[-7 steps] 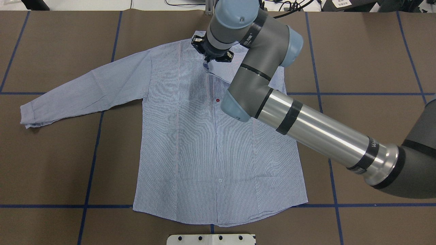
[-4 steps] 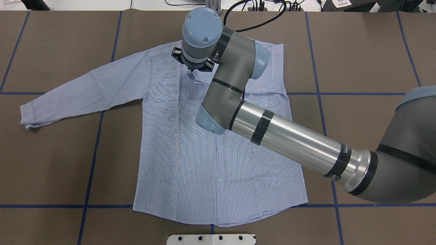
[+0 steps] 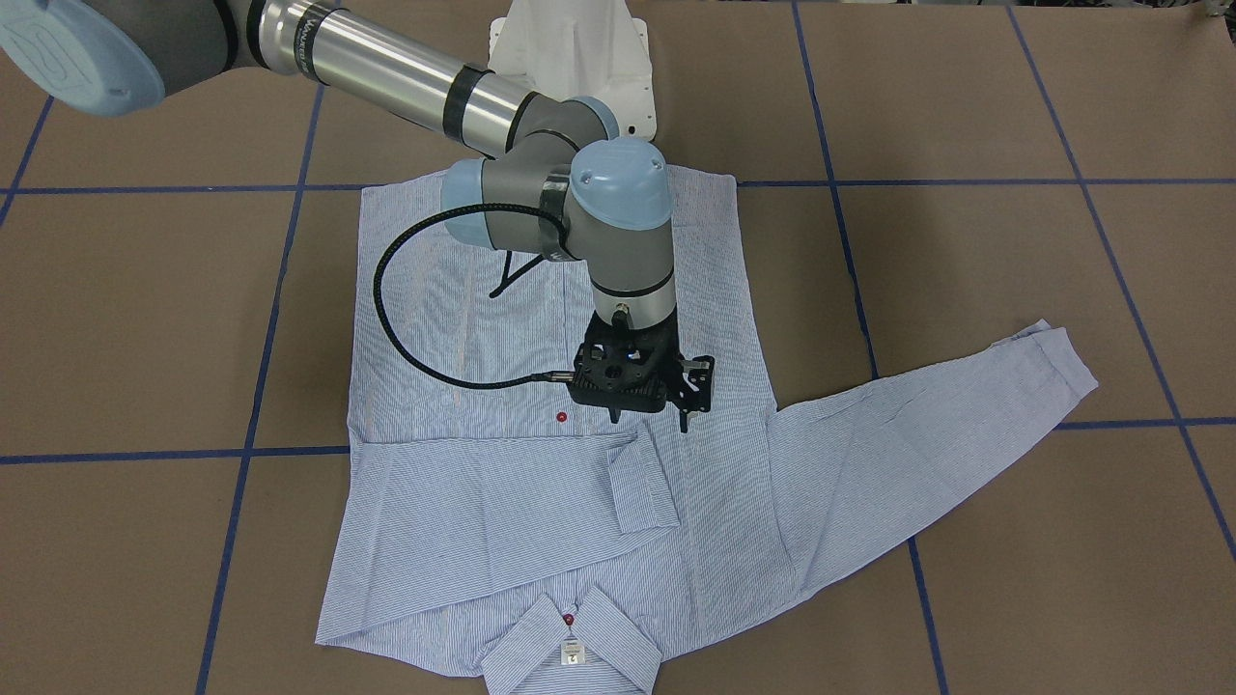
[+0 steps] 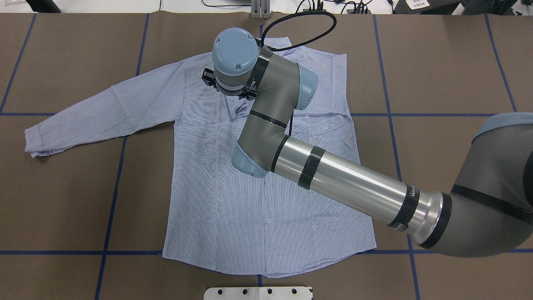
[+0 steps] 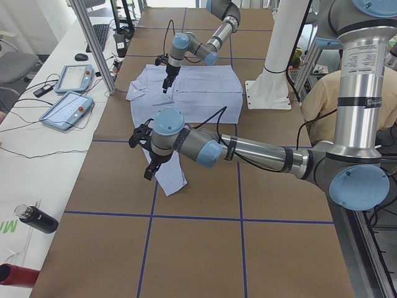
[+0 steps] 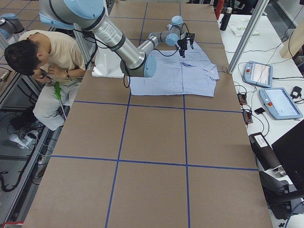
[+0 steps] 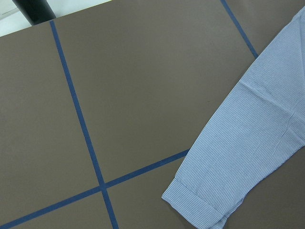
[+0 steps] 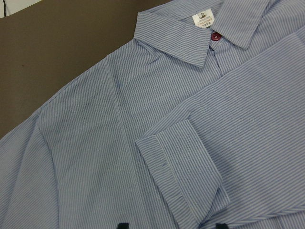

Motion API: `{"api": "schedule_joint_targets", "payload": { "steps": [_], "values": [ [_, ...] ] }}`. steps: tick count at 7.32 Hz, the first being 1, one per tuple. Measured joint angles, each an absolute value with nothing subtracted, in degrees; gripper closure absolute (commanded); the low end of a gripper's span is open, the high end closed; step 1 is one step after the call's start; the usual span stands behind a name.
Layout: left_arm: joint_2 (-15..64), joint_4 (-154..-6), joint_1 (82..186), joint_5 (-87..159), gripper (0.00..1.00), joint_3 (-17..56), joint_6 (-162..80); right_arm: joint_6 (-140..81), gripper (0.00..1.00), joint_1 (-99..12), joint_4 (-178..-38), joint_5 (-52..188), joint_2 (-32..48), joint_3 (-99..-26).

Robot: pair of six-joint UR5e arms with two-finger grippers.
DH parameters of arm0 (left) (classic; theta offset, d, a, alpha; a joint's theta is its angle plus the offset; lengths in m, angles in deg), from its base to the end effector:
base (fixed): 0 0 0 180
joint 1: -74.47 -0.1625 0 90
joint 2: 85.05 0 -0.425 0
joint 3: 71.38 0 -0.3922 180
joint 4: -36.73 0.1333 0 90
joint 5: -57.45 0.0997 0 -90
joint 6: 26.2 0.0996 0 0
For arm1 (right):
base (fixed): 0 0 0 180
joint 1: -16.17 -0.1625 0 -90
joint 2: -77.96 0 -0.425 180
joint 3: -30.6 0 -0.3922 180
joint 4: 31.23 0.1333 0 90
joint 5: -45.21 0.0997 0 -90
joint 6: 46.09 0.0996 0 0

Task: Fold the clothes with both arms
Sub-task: 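Carry the cuff with the right gripper across the shirt front toward the collar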

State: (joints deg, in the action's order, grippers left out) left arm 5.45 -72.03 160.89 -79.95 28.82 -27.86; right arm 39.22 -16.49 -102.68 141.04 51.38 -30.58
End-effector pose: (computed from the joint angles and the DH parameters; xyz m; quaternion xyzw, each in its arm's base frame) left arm -0.0281 -0.5118 0.5243 0.2148 0.3990 0.1170 0.8837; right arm -0.6424 -0.5581 0.1096 0.1000 -0.4378 0.1938 0.8722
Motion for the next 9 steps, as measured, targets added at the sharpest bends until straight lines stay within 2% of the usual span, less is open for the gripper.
{"api": "schedule_joint_targets", "payload": {
  "steps": [4, 7, 9],
  "values": [
    [6.9, -71.9, 160.7, -81.7, 0.00, 27.5, -31.7, 37.1, 0.00, -15.1, -120.6, 136.3, 51.1, -39.4],
    [7.7, -72.1, 160.7, -83.0, 0.00, 27.1, -32.8, 36.6, 0.00, -15.1, -126.3, 133.9, 51.0, -42.2],
    [10.4, -72.1, 160.4, -83.1, 0.00, 24.0, -32.8, 34.8, 0.00, -15.1, -131.9, 132.0, 50.9, -44.9]
  ]
}}
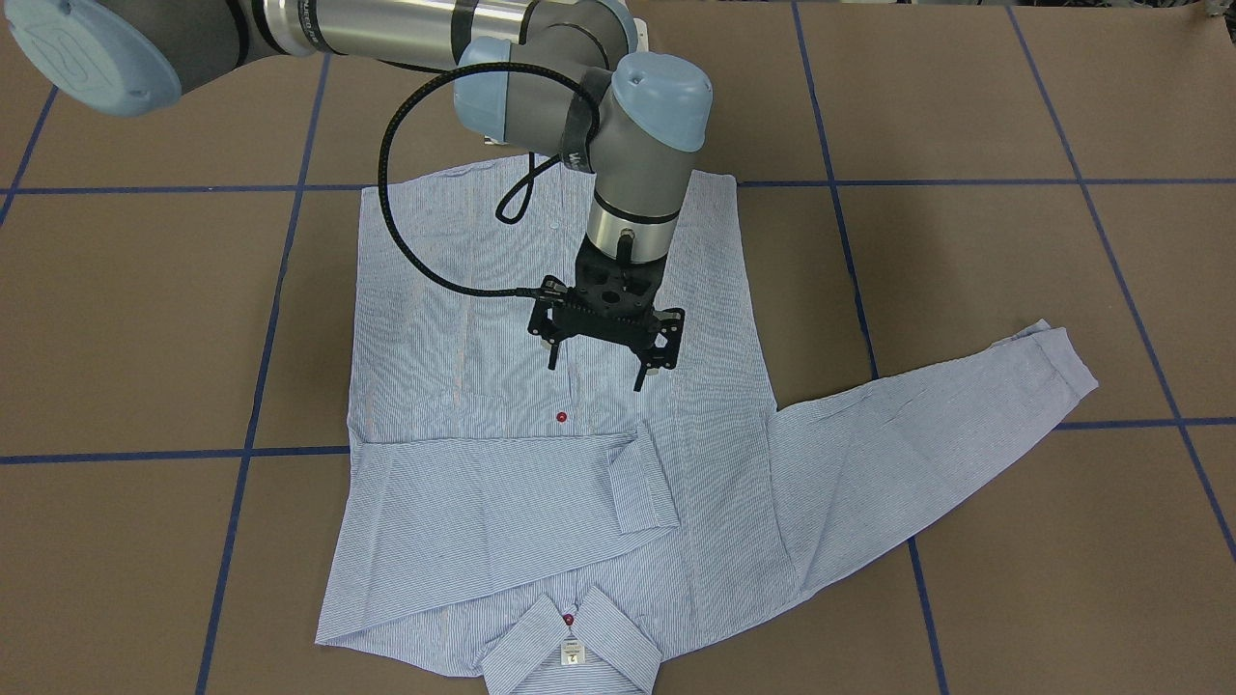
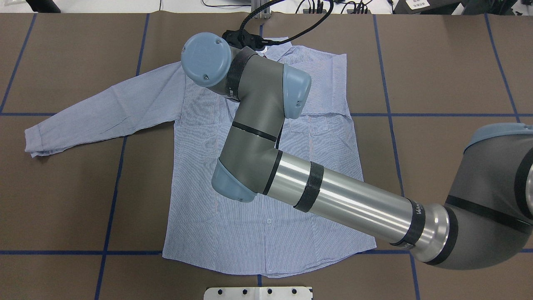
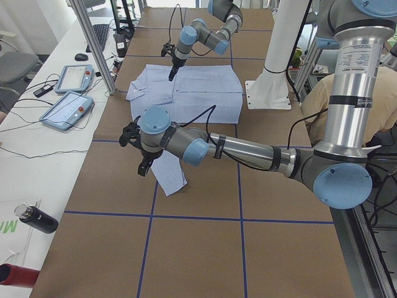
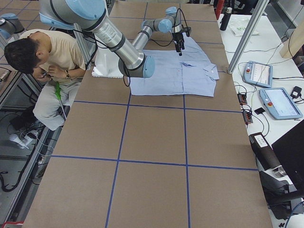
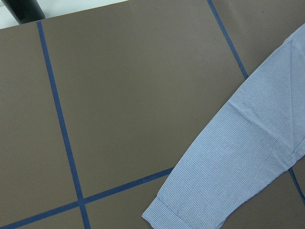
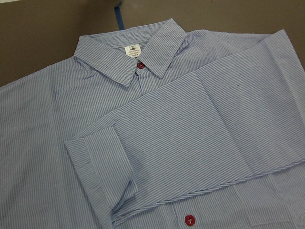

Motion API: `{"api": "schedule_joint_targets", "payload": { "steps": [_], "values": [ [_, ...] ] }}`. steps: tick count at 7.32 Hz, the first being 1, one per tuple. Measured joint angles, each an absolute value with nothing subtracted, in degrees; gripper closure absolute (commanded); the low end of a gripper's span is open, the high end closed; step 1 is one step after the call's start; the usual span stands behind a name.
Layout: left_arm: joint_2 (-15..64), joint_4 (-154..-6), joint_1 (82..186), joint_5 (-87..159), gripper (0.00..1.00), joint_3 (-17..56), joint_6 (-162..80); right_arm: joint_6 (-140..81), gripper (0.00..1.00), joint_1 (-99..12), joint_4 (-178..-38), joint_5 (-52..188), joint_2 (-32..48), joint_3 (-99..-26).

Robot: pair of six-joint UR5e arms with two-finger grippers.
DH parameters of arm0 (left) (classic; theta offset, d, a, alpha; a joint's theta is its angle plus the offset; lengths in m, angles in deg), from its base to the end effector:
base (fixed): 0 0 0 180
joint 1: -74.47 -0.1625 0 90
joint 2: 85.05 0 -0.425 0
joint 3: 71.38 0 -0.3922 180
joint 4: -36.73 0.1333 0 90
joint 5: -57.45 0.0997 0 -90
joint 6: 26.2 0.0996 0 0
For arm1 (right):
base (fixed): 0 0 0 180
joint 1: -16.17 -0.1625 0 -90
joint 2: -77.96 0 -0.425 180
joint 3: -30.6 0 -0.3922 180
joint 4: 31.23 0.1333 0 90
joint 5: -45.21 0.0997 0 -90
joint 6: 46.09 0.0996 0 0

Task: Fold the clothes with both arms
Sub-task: 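Carry the cuff with the right gripper across the shirt front toward the collar, then release the sleeve and lift the right gripper away from the shirt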

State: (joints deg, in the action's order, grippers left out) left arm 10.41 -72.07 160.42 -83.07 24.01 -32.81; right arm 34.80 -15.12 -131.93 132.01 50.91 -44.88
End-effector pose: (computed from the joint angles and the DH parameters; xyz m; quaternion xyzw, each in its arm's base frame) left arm -0.0179 -0.5462 0.5175 0.1921 0.4322 0.0896 0.8765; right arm -0.5931 -0.5230 0.0800 0.1364 -0.2942 0.1908 0.9265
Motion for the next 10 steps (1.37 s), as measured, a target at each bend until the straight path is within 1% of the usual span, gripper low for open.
{"api": "schedule_joint_targets", "payload": {
  "steps": [2, 3, 5, 6, 8, 10],
  "values": [
    [12.7, -72.2, 158.9, -83.0, 0.00, 22.1, -34.5, 33.9, 0.00, -15.2, -135.8, 130.2, 50.6, -46.6],
    [13.8, -72.2, 157.5, -82.8, 0.00, 21.7, -35.4, 32.9, 0.00, -15.5, -136.6, 129.8, 49.2, -48.9],
    [17.1, -72.1, 155.5, -82.4, 0.00, 20.4, -36.8, 28.7, 0.00, -17.6, -137.0, 130.9, 42.2, -59.4],
    [18.3, -72.6, 155.1, -82.3, 0.00, 18.7, -37.0, 26.2, 0.00, -19.9, -136.9, 133.8, 39.4, -63.2],
    [19.0, -73.7, 153.5, -82.3, 0.01, 14.7, -37.2, 18.9, 0.00, -26.0, -136.2, 141.4, 35.7, -65.3],
    [17.3, -74.2, 152.7, -82.8, 0.01, 9.9, -37.2, 12.9, 0.00, -31.6, -131.1, 148.7, 30.8, -65.4]
  ]
}}
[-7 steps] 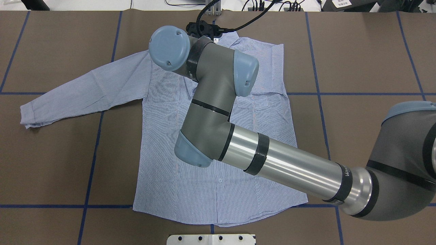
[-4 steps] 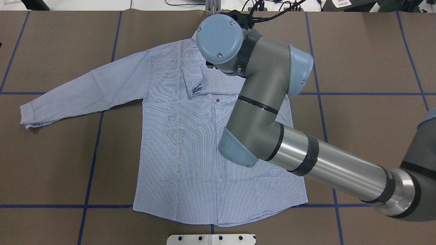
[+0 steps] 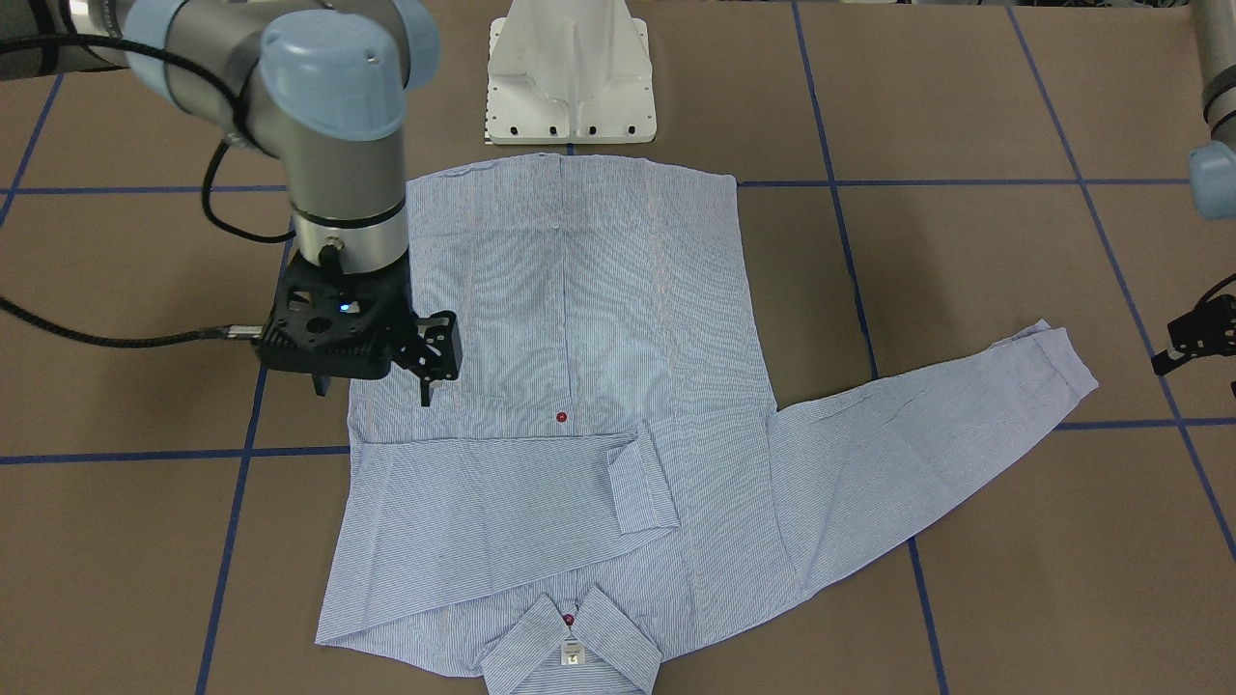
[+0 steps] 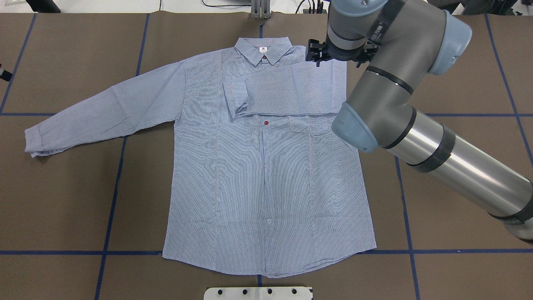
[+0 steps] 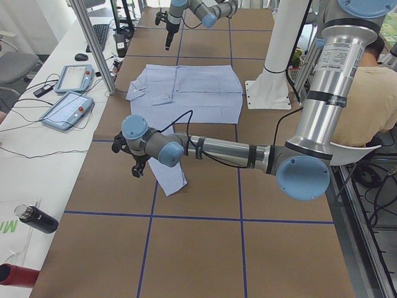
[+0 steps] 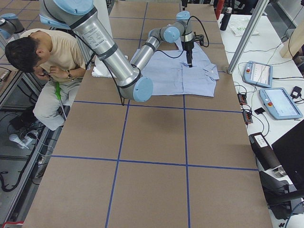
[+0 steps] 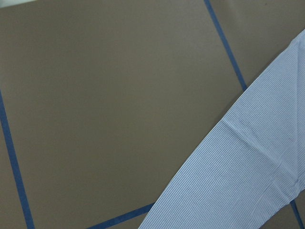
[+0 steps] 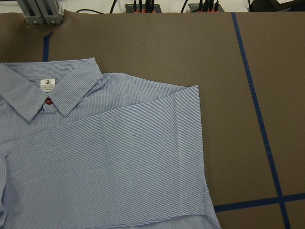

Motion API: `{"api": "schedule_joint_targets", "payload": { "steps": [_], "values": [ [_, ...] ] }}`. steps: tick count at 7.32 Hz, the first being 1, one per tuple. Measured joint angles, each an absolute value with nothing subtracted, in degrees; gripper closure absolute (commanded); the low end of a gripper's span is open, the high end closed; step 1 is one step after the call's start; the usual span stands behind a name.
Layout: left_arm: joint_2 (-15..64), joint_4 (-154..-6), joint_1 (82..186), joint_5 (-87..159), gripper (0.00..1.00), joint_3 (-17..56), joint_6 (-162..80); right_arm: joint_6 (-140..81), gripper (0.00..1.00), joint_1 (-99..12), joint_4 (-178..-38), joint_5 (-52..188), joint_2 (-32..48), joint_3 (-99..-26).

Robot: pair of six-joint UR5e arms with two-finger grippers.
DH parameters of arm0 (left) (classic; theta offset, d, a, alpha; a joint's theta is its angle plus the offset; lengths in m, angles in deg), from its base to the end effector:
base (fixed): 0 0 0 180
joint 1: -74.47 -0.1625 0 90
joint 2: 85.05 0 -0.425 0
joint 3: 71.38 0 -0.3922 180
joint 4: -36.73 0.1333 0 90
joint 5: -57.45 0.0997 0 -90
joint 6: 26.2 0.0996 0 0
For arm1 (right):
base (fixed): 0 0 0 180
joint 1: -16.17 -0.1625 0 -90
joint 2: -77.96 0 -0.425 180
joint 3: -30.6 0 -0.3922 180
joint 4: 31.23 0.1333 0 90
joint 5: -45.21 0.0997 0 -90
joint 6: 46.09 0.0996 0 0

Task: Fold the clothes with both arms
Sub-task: 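Release the sleeve and lift the right gripper away from the shirt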

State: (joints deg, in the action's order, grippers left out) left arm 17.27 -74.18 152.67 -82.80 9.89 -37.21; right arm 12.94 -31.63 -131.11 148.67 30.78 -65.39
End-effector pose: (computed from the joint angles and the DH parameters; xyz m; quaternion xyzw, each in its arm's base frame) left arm 0.0670 -0.5982 0.5698 0.1063 0.4447 0.0962 0.8841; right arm -0.3789 -0.5819 0.1918 0.1246 -0.3259 0.0984 0.9320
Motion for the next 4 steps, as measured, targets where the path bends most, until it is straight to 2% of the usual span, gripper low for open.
{"api": "schedule_joint_targets", "payload": {
  "steps": [4],
  "values": [
    [14.7, -74.7, 150.5, -86.4, 0.03, 3.8, -42.3, 11.4, 0.00, -35.1, -126.4, 155.8, 27.7, -65.3]
  ]
}}
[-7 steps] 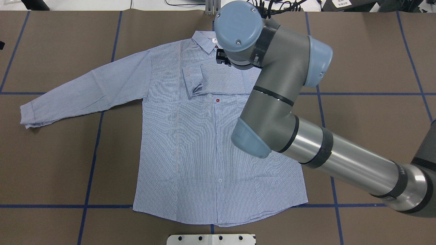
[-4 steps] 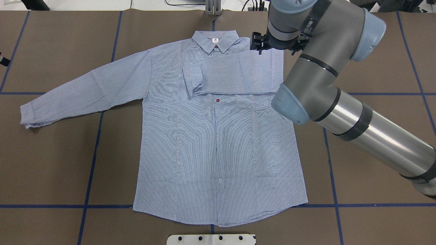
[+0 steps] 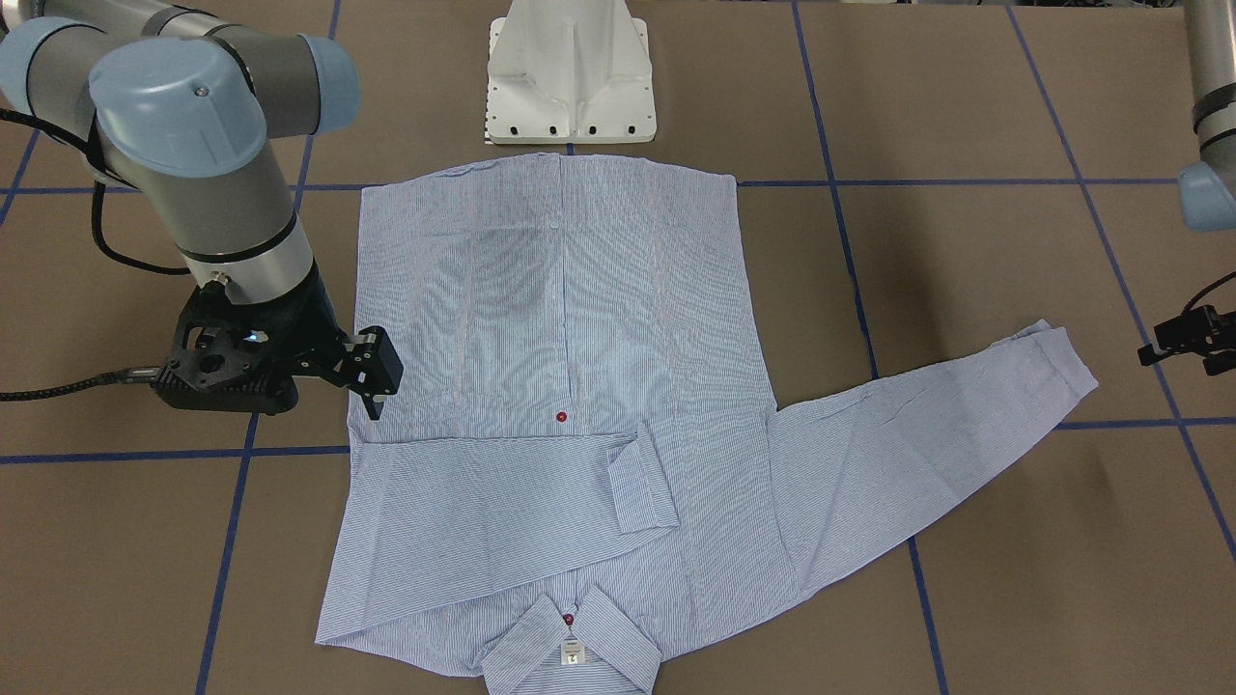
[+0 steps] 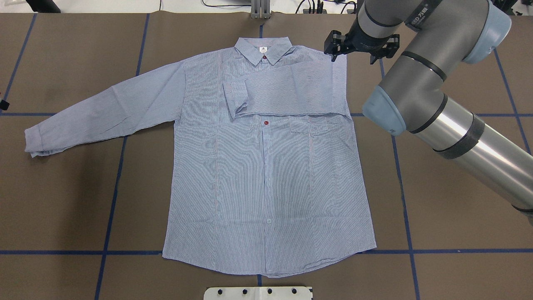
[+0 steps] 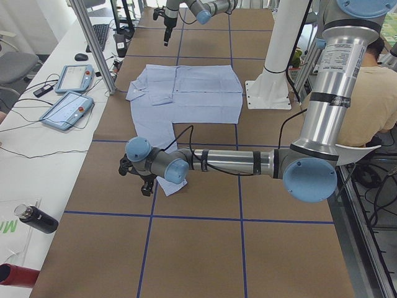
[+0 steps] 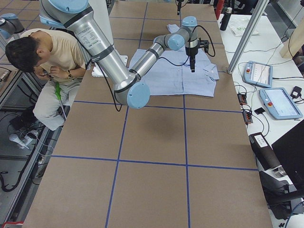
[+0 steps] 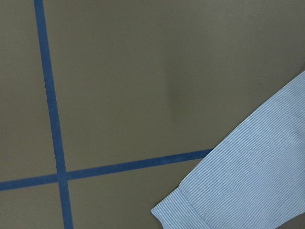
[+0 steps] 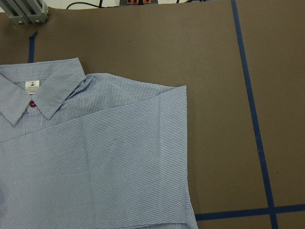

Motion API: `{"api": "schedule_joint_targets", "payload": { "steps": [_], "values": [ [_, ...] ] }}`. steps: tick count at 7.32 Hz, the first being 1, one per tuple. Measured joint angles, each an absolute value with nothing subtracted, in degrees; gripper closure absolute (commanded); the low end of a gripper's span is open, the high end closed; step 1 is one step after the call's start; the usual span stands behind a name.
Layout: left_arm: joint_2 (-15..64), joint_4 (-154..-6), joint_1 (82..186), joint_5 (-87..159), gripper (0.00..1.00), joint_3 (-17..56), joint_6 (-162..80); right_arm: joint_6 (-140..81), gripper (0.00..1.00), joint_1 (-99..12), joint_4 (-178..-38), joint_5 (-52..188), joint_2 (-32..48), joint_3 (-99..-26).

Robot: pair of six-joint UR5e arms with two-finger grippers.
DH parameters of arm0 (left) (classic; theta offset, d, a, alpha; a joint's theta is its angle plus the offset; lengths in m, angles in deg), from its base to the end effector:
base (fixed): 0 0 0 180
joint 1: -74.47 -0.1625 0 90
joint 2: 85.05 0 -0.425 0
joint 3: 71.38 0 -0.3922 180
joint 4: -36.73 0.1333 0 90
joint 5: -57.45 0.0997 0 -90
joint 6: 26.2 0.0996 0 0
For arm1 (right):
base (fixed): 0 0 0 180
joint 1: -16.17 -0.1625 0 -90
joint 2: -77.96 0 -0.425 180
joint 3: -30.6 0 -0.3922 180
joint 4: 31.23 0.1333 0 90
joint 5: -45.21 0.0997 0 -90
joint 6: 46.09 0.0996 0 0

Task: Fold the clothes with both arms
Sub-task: 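Release the sleeve and lift the right gripper away from the shirt, then reach the left gripper to the sleeve cuff nearest it and grasp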

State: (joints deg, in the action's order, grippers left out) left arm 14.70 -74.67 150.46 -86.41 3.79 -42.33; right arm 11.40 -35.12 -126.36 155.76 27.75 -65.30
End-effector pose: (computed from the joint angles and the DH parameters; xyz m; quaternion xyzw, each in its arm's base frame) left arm 0.0879 -0.5705 0.6444 0.0056 0.4658 0.0479 0.8836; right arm -0.3500 -0.5939 0.2144 0.1032 -0.3656 0.0896 0.9207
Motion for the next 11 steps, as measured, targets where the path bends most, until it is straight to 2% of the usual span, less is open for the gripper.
{"api": "schedule_joint_targets", "payload": {
  "steps": [8, 11],
  "values": [
    [12.5, -77.7, 146.4, -94.0, 0.11, 0.2, -53.6, 11.3, 0.00, -35.3, -121.0, 159.7, 24.2, -65.3],
    [12.6, -87.1, 143.8, -95.0, 0.11, -2.4, -63.6, 11.3, 0.00, -35.3, -120.8, 159.6, 23.8, -65.5]
  ]
}}
